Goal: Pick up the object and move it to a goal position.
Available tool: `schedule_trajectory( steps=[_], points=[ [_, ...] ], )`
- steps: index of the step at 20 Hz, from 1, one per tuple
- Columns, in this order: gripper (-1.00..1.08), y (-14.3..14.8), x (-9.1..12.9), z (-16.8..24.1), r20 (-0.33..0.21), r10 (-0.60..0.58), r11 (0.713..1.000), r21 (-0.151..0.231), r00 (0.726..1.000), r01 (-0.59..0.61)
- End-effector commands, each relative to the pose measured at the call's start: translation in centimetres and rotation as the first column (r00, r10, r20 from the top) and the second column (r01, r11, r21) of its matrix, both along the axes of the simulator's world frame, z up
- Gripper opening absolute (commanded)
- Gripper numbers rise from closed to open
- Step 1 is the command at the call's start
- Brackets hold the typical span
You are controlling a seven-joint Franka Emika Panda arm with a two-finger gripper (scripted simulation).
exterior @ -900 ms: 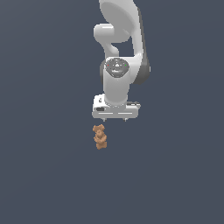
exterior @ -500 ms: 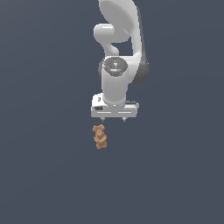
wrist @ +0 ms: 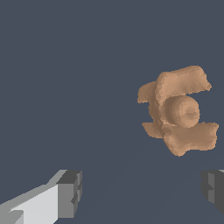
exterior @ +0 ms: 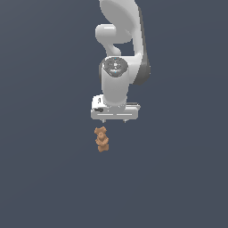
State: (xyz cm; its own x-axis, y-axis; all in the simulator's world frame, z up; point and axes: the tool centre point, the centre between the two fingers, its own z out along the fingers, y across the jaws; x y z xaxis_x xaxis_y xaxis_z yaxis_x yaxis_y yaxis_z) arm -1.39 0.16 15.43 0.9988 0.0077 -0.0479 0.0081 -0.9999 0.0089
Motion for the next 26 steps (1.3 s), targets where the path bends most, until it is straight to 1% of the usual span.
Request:
schedule_trajectory(
  steps=[1,9,17,22,26],
  points=[
    [1.00,-0.3,0.2,-0.1,0.002,0.009,1.000,0.001,1.000,-0.009],
    [1.00,-2.3,1.8,-1.0,0.017,0.080,0.997,0.005,0.997,-0.080],
    [1.00,-5.2,3.7,-2.2,0.039,0.174,0.985,0.009,0.984,-0.174],
    [1.00,-6.2,4.3,-2.6,0.046,0.203,0.979,0.009,0.978,-0.204],
    [1.00,-6.4,4.4,-2.7,0.048,0.211,0.977,0.009,0.976,-0.211]
  ],
)
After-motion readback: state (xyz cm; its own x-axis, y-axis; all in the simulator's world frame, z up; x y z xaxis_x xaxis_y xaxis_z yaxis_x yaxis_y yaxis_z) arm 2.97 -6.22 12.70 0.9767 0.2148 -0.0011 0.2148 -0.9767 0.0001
